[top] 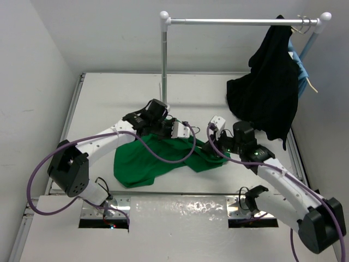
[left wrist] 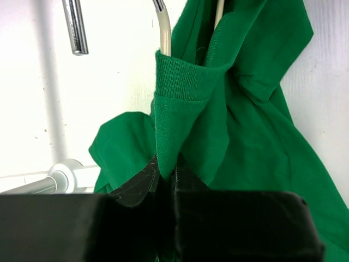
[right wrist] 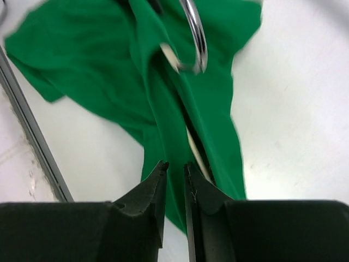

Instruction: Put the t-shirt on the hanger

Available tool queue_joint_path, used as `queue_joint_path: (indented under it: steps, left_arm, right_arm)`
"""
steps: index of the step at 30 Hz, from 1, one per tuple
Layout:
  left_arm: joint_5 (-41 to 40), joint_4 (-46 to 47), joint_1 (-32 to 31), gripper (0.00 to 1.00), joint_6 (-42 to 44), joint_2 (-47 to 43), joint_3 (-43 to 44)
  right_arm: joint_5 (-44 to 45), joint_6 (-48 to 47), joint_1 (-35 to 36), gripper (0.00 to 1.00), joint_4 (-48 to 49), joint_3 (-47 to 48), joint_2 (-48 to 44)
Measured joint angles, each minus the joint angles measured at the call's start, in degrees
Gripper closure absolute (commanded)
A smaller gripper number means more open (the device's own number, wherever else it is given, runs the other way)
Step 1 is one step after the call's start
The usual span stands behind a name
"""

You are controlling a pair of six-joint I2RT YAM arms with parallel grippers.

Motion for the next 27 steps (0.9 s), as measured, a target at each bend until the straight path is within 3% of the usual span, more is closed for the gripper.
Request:
queue_joint_path:
  steps: [10,15,27]
  left_arm:
    - [0.85,-0.59,0.0,1.0,0.04,0.13,1.62]
    - [1.49,-1.36,0.0,1.0,0.46,0.22,1.7]
    - [1.95,-3.52,0.0,1.0,1.99,1.14,3.26]
  right_arm:
    - [1.79,-1.07,0.09,0.78,-0.85,2.47,15.43]
    - [5.99,-2.6,0.09,0.75,-0.92,2.58,16.33]
    - [6.84,-6.05,0.2,0.66,0.66,2.4,12.87]
